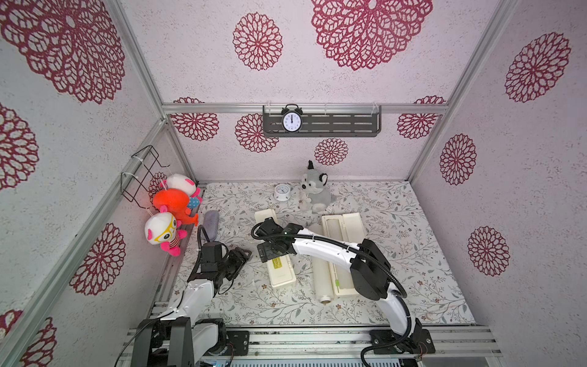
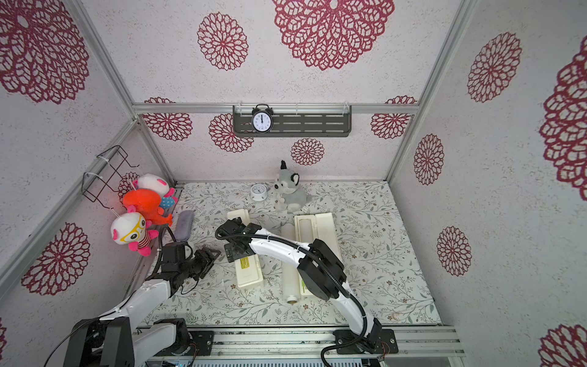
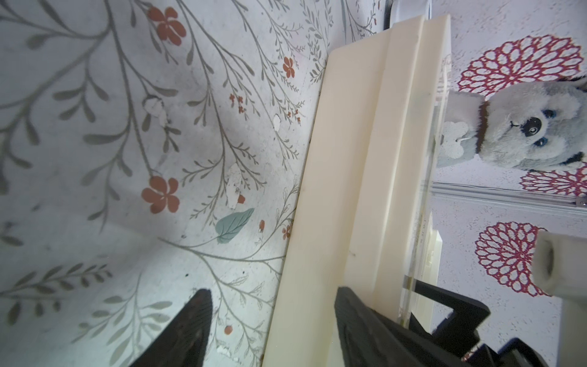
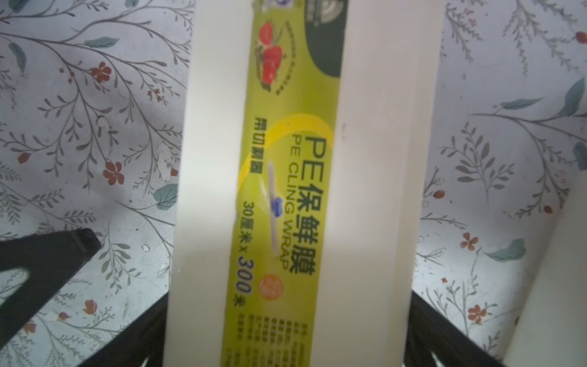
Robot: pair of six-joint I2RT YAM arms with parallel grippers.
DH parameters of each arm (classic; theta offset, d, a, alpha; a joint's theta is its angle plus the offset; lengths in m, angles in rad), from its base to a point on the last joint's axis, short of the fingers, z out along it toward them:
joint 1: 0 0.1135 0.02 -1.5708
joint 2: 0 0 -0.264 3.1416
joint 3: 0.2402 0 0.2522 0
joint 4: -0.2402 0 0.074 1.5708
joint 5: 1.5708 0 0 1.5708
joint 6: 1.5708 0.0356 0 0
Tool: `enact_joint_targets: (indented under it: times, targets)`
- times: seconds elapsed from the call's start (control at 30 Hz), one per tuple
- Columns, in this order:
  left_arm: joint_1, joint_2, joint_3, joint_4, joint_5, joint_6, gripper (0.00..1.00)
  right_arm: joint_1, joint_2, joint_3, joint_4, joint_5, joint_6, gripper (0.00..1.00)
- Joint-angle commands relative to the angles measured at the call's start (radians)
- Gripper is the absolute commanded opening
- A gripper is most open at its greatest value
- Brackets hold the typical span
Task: Put plastic wrap rolls into dispensers
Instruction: Pick up the plastic wrap cutting box from the center of the board.
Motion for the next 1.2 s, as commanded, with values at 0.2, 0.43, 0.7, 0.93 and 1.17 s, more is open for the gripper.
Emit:
enact_joint_targets:
  times: [0.2,0.43,0.7,0.93,1.17]
  targets:
    - [0.009,-0.002,-0.005,0.058,-0.003,-0.016,0.66,-0.019,0.09,0.05,-0.132,0.026,0.019,0.97]
    - [0.009,0.004,0.003,0.055,-0.007,-0.016,0.67,-0.026,0.016,-0.012,-0.074,0.065,-0.05,0.84]
    - [0.009,0.019,0.064,0.043,0.029,0.011,0.72,-0.096,-0.251,-0.312,0.212,-0.124,-0.114,0.83]
    - [-0.031,0.079,0.125,0.289,0.194,0.018,0.94,-0.205,-0.534,-0.611,0.528,-0.407,-0.165,0.82]
    - [-0.11,0.162,0.19,0.624,0.321,0.027,0.98,-0.318,-0.702,-0.786,0.73,-0.644,-0.09,0.81]
